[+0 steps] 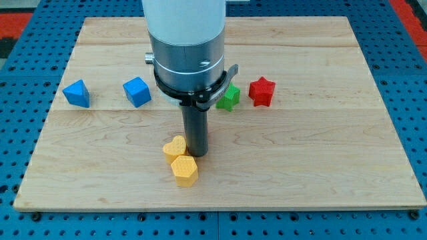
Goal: Push the red star to the bottom of the green star
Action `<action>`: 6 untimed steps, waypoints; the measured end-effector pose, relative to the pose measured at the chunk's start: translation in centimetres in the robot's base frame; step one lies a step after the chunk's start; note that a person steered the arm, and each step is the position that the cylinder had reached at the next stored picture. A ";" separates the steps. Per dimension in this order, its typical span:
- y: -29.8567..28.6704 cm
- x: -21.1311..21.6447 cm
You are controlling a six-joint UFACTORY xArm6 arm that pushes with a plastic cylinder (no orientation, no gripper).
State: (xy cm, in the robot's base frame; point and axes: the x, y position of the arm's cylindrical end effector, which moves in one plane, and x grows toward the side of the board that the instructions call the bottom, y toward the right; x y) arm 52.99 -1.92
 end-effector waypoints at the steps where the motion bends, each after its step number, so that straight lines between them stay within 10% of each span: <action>1: 5.1 -0.1; 5: 18.4 -17.6; 6: 16.3 -14.3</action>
State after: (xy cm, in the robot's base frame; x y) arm 38.69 14.37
